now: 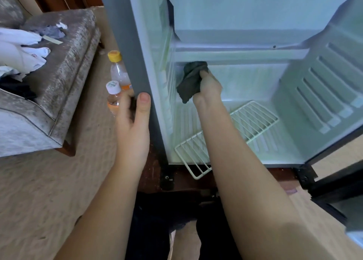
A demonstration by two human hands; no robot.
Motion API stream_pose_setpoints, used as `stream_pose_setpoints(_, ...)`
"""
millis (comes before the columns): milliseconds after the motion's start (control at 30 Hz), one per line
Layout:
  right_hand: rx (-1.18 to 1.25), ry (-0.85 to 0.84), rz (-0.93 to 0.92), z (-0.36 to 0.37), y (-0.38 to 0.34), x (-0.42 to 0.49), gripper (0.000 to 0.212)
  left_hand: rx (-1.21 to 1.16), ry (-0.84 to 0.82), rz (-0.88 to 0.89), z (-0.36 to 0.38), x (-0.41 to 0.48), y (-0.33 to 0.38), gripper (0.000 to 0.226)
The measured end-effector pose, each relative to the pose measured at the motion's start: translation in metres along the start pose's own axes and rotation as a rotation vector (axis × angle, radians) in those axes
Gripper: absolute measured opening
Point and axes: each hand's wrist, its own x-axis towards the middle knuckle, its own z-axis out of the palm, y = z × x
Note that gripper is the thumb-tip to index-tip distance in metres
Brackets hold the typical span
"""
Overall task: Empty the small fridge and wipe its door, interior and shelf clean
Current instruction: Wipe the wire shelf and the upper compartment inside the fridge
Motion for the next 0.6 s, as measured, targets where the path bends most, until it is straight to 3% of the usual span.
stream_pose_setpoints(67, -0.093, -0.064, -0.045, 0.004, 0.001, -0.010, 0.018, 0.012, 0.006, -0.006, 0.001, -0.001, 0.001, 0.023)
stream_pose_setpoints(200, -0.211, 0.067, -0.142, -0.014, -0.015, -0.013, 0.011, -0.039, 0.014, -0.029, 0.005, -0.004, 0.006, 0.029)
stream_pose_setpoints(333, -0.103, 0.250, -0.143, -0.045, -0.047, -0.003, 0.019, -0.066, 0.014, -0.058, 0.005, -0.005, 0.005, 0.028)
stream_pose_setpoints(467, 0.037, 0.503, -0.283, -0.071, -0.093, 0.008, 0.019, -0.063, -0.002, -0.036, 0.005, -0.005, 0.003, 0.024)
stream_pose_setpoints(600, 0.171, 0.533, -0.361, -0.074, -0.115, 0.017, 0.016, -0.048, -0.019, -0.007, -0.001, 0.000, -0.004, 0.023)
